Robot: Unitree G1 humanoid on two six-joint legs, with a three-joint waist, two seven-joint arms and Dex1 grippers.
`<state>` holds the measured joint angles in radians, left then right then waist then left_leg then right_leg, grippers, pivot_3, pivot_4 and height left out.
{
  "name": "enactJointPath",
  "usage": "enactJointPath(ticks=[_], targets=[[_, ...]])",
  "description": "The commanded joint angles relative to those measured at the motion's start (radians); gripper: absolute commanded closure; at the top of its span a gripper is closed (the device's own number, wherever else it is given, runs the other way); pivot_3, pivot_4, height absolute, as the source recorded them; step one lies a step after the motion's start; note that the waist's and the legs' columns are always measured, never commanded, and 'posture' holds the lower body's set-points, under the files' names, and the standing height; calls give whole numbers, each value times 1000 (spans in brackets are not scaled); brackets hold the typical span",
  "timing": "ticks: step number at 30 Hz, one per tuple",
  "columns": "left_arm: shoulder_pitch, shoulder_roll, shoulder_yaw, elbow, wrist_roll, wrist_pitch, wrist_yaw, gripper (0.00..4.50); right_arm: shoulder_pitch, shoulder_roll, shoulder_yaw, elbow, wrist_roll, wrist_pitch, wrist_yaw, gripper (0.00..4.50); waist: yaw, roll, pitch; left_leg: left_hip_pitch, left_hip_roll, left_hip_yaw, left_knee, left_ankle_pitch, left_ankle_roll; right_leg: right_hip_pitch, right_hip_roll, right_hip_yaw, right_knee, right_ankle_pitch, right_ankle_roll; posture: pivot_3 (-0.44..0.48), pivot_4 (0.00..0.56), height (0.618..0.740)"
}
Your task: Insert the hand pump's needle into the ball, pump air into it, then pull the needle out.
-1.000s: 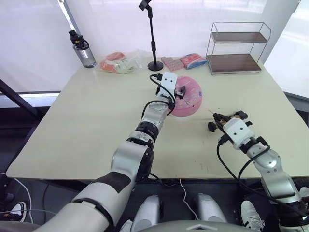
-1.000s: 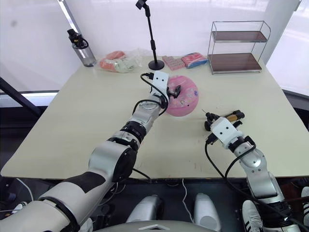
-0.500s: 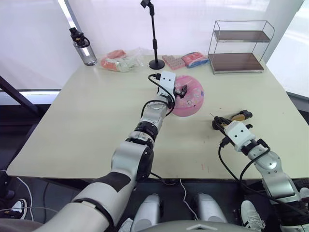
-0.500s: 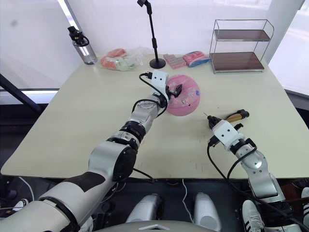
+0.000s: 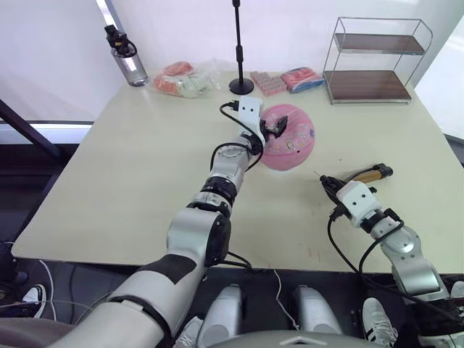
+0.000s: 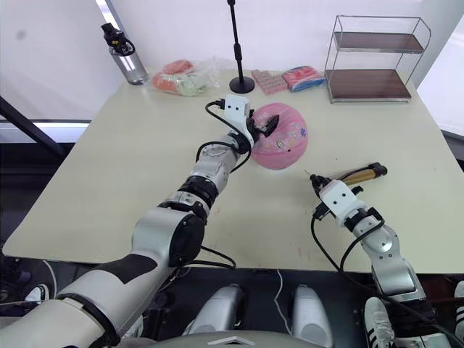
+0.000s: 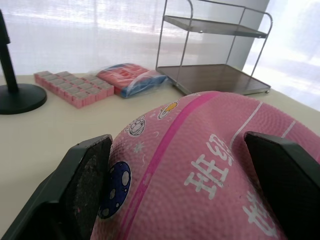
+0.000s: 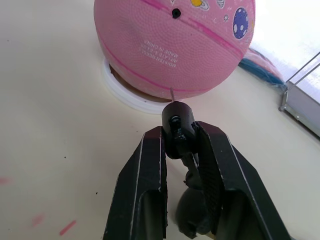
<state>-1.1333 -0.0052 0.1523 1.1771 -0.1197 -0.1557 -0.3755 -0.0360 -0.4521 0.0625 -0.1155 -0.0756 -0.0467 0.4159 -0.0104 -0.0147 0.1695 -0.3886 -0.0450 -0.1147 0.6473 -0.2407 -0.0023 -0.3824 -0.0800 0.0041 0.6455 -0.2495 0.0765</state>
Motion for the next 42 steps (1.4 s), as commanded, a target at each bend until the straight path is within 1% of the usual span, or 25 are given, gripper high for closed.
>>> enactJointPath(ticks=[1, 2, 3, 10, 17, 24, 25, 29, 32, 37, 42], targets=[[-10, 1, 9, -77, -33, -10, -67, 0, -12, -21, -4, 7, -16, -43, 10, 4147, 1, 0, 1, -2, -1, -1, 0, 0, 1, -1, -1, 0, -2, 1, 1, 0, 150, 731], [-2, 1, 6, -99, -40, -7, -94, 0, -11, -25, 0, 14, -24, -51, 12, 4147, 3, -1, 2, -7, -2, -1, 1, 0, 1, -5, -1, 0, -3, 2, 3, 0, 150, 731], [5, 0, 5, -119, -48, -3, -118, 0, -11, -28, 1, 19, -29, -58, 13, 4147, 3, -1, 2, -13, -4, -2, 2, 1, -1, -12, -3, 4, -3, 5, 0, 0, 150, 731], [59, 10, -5, -253, -79, 38, -199, 0, -20, -35, 2, 60, -51, -85, 13, 4147, 2, -4, 3, -13, -7, 16, 1, -4, 8, -18, -7, 20, -3, 1, 6, 0, 150, 731], [129, 27, -26, -391, -98, 104, -247, 0, -24, -42, 0, 77, -56, -101, 17, 4147, 0, -6, 4, -12, -7, 34, 2, -9, 15, -25, -8, 39, -3, 4, 11, 0, 150, 731], [197, 66, -33, -536, -123, 162, -294, 0, -30, -46, -6, 86, -53, -105, 20, 4147, -1, -6, 5, -11, -6, 34, 5, -9, 16, -25, -7, 40, 0, 5, 11, 0, 150, 731], [212, 78, -34, -575, -141, 178, -324, 0, -30, -47, -7, 89, -53, -106, 20, 4147, -1, -6, 5, -11, -6, 33, 5, -9, 16, -25, -6, 40, 1, 5, 11, 0, 150, 731], [285, 147, -53, -729, -201, 251, -445, 0, -27, -51, -12, 104, -51, -115, 19, 4147, -4, -6, 5, -11, -6, 33, 5, -9, 16, -25, -6, 40, 1, 5, 11, 0, 150, 731], [363, 248, -78, -856, -243, 326, -573, 0, -27, -58, -18, 124, -54, -128, 16, 4147, -6, -6, 4, -11, -6, 32, 5, -9, 16, -25, -6, 40, 1, 5, 11, 0, 150, 731], [470, 408, -112, -1013, -298, 430, -731, 0, -44, -82, -23, 181, -69, -166, 9, 4147, -4, -5, 4, -11, -4, 30, 5, -9, 16, -24, -5, 39, 2, 5, 10, 0, 150, 731], [557, 520, -147, -1143, -333, 508, -829, 0, -69, -104, -21, 241, -78, -208, 7, 4147, -4, -5, 4, -11, -4, 29, 6, -9, 16, -23, -5, 37, 4, 6, 9, 0, 150, 731]])
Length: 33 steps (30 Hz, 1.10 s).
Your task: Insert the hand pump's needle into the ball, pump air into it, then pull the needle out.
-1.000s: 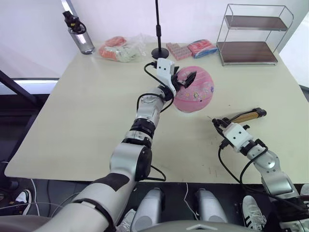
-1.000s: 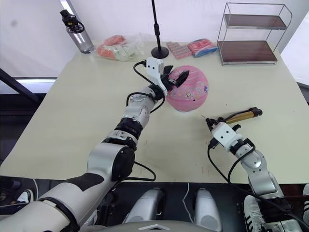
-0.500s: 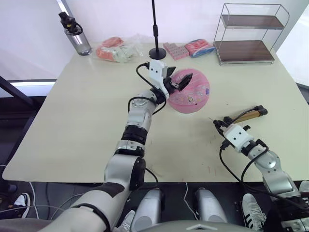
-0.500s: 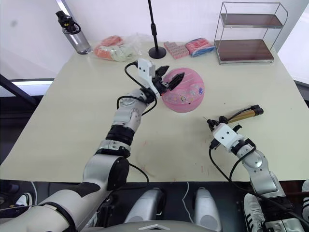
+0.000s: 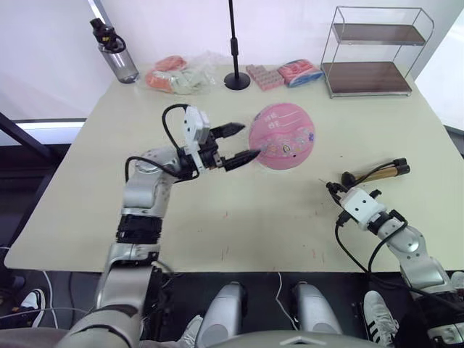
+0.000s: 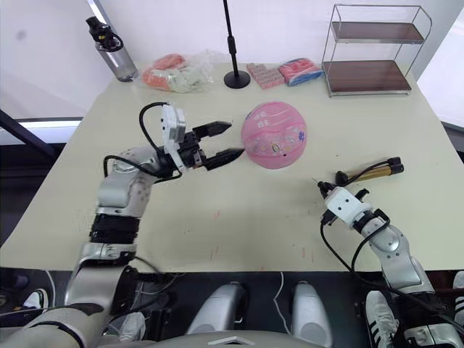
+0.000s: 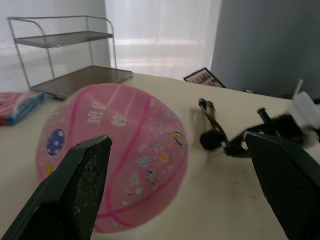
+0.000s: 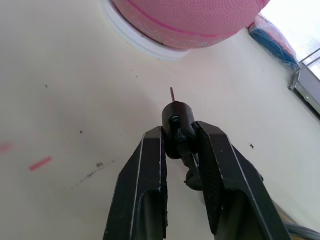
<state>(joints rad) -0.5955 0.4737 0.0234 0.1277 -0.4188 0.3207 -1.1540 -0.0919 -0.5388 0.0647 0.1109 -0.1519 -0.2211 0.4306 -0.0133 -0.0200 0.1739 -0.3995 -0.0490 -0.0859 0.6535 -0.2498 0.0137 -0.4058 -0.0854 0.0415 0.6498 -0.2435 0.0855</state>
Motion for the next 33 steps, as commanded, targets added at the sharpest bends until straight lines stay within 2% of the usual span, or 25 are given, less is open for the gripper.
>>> enactJointPath(ticks=[1, 4, 12, 14, 17, 18, 20, 22, 28, 33], targets=[[33, 63, -25, -113, -34, 43, -64, 0, -20, -22, -23, 28, -4, -43, -7, 4147, -1, 0, 0, 1, 0, 0, 0, 0, 0, 0, 0, 0, 1, 0, 0, 0, 150, 731], [73, 123, -28, -158, -42, 69, -94, 0, -43, -35, -24, 74, -5, -68, -4, 4147, -3, 0, 0, 2, 0, 0, 0, 0, 0, 0, 0, 0, 5, 0, -1, 0, 150, 731], [126, 161, 6, -215, -103, 114, -95, 0, -97, -56, -21, 161, -16, -126, -7, 4147, -5, 0, 0, 3, 1, 0, 1, 0, 1, 0, 1, 0, 8, 0, -1, 0, 150, 731], [133, 165, 3, -222, -107, 111, -93, 0, -104, -59, -20, 167, -15, -135, -5, 3147, -4, 0, 0, 3, 1, -1, 1, 0, 1, 0, 1, 0, 8, 0, -1, 0, 150, 731], [142, 169, 0, -224, -107, 102, -92, 0, -96, -64, -32, 146, 11, -141, 12, 2185, -4, 0, 0, 3, 1, -1, 1, 0, 1, 0, 1, 0, 8, 0, -2, 0, 150, 731], [144, 170, -1, -224, -108, 101, -92, 0, -90, -65, -41, 132, 24, -138, 16, 1528, -4, 0, 0, 3, 1, -1, 1, 0, 1, 0, 1, 0, 8, 0, -2, 0, 150, 731], [146, 172, -1, -223, -110, 98, -91, 0, -80, -66, -54, 113, 45, -133, 22, 691, -5, 0, 0, 3, 1, -1, 1, 0, 1, 0, 1, 0, 8, 0, -2, 0, 150, 731], [151, 172, -1, -224, -112, 94, -91, 0, -66, -61, -69, 91, 76, -120, 32, 68, -5, 0, 0, 3, 1, -1, 1, 0, 1, 0, 1, 0, 8, 0, -2, 0, 150, 731], [183, 172, 8, -227, -112, 71, -87, 0, 4, -51, -110, -26, 192, -54, 94, 68, -4, 0, 0, 3, 2, -1, 1, 0, 1, 0, 1, 0, 8, 0, -2, 0, 150, 731], [248, 162, 40, -219, -90, 24, -35, 0, 110, -36, -168, -179, 390, 93, 164, 68, -3, 1, 0, 3, 2, 0, 1, -1, 2, 0, 1, 0, 8, 0, -2, 0, 150, 731]])
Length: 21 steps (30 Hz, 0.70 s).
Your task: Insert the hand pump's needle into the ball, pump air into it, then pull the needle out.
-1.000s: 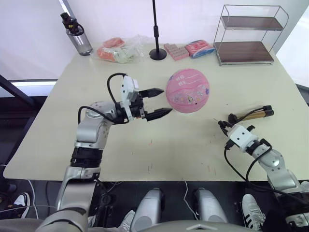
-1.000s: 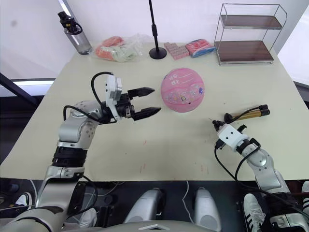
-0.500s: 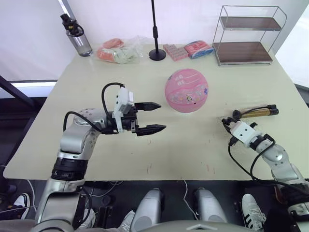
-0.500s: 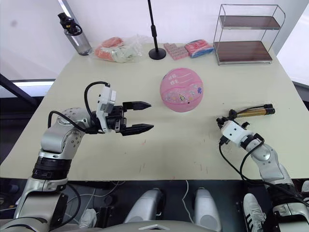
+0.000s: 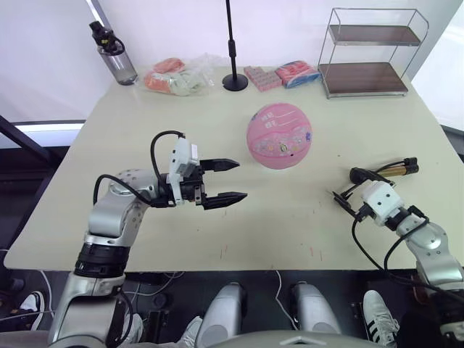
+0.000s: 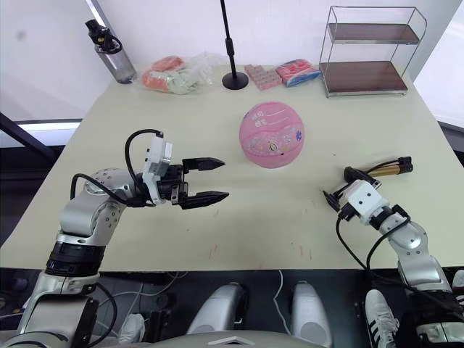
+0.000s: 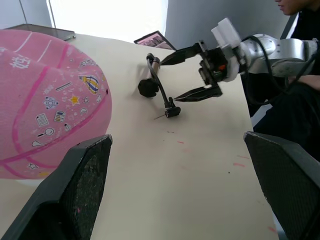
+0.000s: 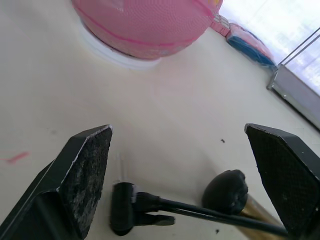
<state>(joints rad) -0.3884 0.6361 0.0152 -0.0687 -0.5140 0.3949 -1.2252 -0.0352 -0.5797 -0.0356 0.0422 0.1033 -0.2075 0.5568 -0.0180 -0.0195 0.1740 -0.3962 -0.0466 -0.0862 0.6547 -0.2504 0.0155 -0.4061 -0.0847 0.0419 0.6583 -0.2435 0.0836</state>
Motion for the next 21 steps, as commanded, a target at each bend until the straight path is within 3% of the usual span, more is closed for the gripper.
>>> enactJointPath(ticks=[1, 11, 17, 21], targets=[[53, -1, 51, -22, 8, -57, 44, 0, 68, 7, -79, -128, 158, 103, 43, 68, 1, 1, 0, 0, 1, 0, 0, 0, 0, 0, 0, 0, 0, 0, 0, 0, 150, 731], [285, -31, 123, -33, 63, -174, 200, 0, 196, -23, -220, -126, 325, 244, 144, 68, 4, 1, 0, 2, 1, 0, 0, 0, 0, 0, 0, 0, 1, 1, -2, 0, 150, 731], [491, -59, 158, -84, 107, -213, 306, 0, 246, -42, -272, -70, 386, 213, 295, 68, 2, 1, -1, 2, 2, 1, 0, 0, 1, 1, 0, 1, 0, 1, -1, 0, 150, 731], [554, -78, 180, -96, 119, -242, 356, 0, 245, -60, -284, -19, 371, 189, 340, 68, 8, 1, -1, 2, 2, 2, 0, 0, 1, 1, -1, 0, 0, 1, -2, 0, 150, 731]])
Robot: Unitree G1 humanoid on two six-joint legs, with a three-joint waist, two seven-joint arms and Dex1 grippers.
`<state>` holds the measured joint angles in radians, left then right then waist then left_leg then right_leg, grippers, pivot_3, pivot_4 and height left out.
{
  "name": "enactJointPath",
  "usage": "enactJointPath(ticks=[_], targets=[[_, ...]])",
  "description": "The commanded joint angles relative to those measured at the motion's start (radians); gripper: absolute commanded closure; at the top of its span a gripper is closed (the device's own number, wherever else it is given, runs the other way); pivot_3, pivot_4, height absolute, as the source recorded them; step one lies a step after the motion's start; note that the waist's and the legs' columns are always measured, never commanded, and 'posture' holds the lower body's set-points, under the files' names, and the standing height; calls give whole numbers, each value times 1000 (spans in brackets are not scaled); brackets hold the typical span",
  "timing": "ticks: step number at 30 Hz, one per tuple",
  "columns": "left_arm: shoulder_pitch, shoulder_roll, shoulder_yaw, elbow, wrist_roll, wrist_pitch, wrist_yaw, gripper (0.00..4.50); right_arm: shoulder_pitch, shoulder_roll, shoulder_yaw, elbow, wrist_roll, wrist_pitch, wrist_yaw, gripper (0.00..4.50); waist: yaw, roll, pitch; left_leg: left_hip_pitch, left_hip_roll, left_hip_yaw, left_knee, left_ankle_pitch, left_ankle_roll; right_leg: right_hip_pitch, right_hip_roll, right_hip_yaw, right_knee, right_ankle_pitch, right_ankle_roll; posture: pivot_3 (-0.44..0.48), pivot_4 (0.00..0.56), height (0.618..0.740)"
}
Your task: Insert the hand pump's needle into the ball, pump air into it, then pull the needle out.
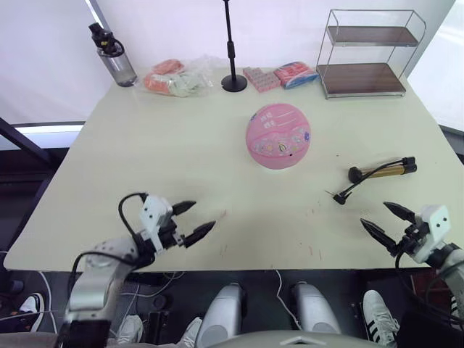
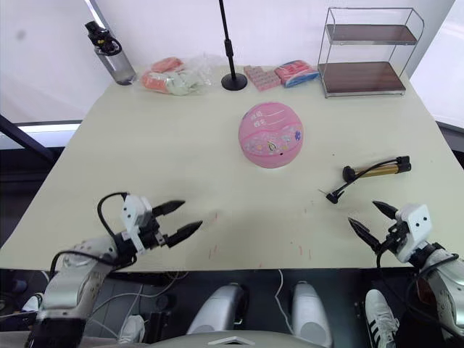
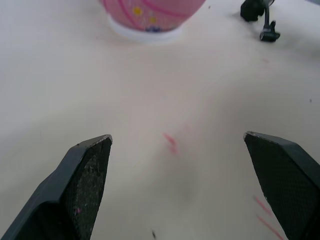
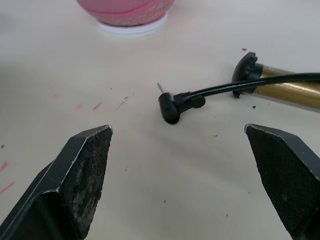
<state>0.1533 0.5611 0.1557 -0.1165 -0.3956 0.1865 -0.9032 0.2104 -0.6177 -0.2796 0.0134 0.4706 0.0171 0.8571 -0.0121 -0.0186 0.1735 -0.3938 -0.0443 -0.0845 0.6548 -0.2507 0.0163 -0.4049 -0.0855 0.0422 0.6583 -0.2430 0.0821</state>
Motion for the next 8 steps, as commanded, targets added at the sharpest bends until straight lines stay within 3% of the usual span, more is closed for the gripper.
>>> enactJointPath(ticks=[1, 8], targets=[[16, -6, 41, -48, 3, -33, 45, 0, -2, -25, -43, 19, 4, -39, 51, 68, 6, 0, 0, 0, 0, 0, 0, 1, 0, 0, 0, 0, 0, 0, 0, 0, 150, 731], [34, -3, 30, -12, 60, -99, 80, 0, -24, -48, -69, 93, 15, -67, 131, 68, 2, 0, 0, 2, 0, 0, 0, 2, 1, 2, 0, -1, 0, 0, 0, 0, 150, 731]])
